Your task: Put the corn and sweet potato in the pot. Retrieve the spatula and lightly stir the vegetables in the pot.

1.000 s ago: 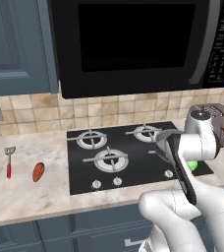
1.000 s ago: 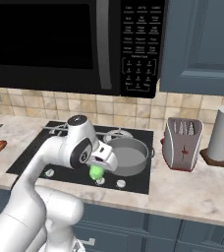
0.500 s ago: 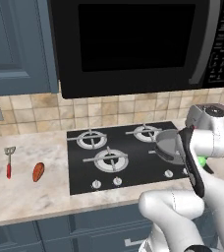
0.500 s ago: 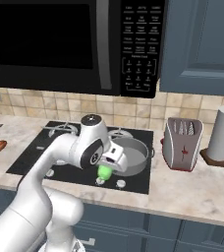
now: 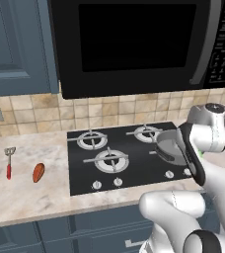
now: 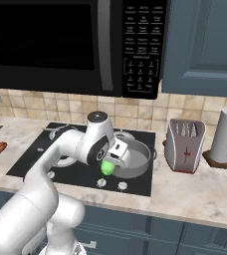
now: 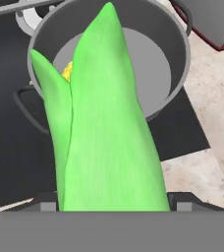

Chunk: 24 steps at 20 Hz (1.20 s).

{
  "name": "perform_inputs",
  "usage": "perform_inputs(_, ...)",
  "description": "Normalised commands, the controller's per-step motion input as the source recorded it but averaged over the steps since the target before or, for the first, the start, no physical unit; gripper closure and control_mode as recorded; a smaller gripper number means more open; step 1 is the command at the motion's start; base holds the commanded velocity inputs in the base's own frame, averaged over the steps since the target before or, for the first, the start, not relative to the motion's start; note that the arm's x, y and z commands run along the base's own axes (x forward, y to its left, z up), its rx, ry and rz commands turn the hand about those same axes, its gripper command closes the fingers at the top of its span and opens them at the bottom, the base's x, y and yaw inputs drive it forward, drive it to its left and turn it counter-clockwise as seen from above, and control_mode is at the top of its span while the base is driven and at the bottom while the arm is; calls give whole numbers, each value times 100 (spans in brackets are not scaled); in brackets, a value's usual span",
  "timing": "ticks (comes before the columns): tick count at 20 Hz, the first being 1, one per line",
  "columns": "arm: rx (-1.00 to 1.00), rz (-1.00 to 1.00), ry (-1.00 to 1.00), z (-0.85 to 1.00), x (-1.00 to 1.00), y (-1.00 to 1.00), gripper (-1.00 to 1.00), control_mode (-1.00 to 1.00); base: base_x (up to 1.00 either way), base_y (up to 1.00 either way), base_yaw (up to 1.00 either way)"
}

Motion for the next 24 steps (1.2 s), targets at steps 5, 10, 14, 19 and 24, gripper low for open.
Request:
perform_inputs(5,2,0,0,0,48,-5,100,-100,0,0,0)
perform_inputs(10,1,0,0,0,36,-17,100,-100,0,0,0)
perform_inputs(14,0,0,0,0,29,-15,100,-100,0,0,0)
perform_inputs(19,0,0,2,0,19,-9,100,-100,0,0,0)
perform_inputs(24,0,0,3,-15,0,0,100,-100,0,0,0)
